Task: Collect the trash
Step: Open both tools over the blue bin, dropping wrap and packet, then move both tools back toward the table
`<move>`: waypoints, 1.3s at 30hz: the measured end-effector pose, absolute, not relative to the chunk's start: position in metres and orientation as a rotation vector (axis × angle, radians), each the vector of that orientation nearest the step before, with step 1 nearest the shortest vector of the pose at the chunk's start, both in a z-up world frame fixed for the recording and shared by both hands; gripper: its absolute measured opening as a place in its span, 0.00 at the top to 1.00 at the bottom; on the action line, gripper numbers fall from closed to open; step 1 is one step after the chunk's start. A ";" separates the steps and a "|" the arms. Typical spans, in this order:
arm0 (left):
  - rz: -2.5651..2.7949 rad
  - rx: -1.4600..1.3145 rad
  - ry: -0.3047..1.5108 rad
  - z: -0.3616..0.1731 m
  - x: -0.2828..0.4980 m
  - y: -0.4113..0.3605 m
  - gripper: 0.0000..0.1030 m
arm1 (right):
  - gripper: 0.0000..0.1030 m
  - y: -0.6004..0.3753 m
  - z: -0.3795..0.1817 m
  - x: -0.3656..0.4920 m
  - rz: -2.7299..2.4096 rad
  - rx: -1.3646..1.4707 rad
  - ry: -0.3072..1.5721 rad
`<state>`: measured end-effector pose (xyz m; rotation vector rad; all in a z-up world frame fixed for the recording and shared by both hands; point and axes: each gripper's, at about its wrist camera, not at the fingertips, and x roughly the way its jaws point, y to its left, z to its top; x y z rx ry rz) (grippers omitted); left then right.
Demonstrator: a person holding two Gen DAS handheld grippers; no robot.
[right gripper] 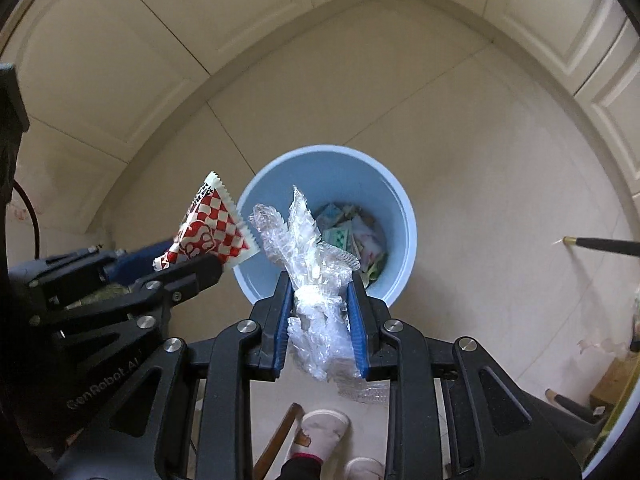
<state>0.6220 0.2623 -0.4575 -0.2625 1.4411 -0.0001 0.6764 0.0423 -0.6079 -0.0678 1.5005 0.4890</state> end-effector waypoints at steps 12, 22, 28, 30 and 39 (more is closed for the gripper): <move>0.043 -0.312 1.420 -0.419 0.650 0.272 0.51 | 0.72 0.055 -0.628 0.681 0.522 0.004 1.526; 0.145 -0.311 1.311 -0.359 0.612 0.277 0.51 | 0.32 0.064 -0.590 0.669 0.623 0.022 1.438; 0.175 -0.303 1.214 -0.313 0.582 0.267 0.51 | 0.21 0.069 -0.541 0.660 0.622 -0.041 1.316; 0.188 -0.299 1.172 -0.297 0.569 0.266 0.50 | 0.17 0.066 -0.515 0.652 0.604 -0.066 1.271; 0.264 -0.228 0.890 -0.192 0.489 0.235 0.34 | 0.01 0.058 -0.378 0.595 0.533 -0.156 1.046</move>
